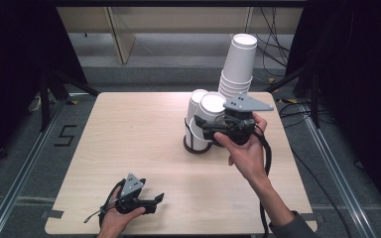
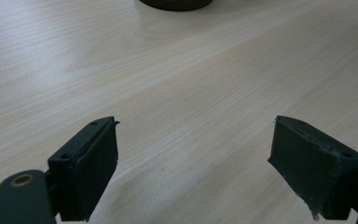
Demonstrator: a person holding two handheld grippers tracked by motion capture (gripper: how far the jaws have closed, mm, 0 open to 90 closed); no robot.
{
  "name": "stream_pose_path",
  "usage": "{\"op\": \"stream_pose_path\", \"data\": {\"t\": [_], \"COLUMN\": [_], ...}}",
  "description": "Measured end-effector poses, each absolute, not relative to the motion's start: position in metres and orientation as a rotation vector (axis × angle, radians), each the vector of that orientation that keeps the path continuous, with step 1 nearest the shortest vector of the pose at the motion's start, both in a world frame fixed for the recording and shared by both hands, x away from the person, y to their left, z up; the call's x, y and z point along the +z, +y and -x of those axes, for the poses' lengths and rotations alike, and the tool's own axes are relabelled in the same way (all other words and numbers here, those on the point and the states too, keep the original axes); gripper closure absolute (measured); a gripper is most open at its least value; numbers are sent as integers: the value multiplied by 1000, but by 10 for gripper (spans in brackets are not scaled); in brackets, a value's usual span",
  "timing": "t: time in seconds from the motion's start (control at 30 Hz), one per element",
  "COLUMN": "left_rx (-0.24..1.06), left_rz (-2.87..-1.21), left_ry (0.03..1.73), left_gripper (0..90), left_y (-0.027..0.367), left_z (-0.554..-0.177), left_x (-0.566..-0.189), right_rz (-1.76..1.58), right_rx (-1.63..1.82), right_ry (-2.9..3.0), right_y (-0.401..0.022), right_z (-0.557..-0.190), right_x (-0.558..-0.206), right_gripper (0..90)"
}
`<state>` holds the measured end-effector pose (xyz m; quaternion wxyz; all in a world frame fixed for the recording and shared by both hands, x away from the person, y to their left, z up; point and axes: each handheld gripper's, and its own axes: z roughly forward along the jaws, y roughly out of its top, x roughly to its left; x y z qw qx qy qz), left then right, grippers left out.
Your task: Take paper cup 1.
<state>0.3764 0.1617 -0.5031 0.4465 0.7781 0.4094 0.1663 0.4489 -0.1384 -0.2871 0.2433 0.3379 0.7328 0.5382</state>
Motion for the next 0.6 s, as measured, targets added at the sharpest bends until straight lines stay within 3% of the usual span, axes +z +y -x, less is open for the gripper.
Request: {"op": "stream_pose_path", "data": {"t": [0.37, 0.6], "left_rx": [408, 412], "left_rz": [-1909, -1908], "left_ry": [1000, 990], "left_gripper": [145, 145], "left_y": [162, 162], "left_z": [-377, -376], "left_x": [-503, -501], "right_rz": [-950, -954], "right_rx": [1478, 1453], "right_ry": [2123, 2175], "right_y": [-137, -135], "right_z": [-435, -437], "right_x": [-352, -370], "right_gripper": [200, 200]}}
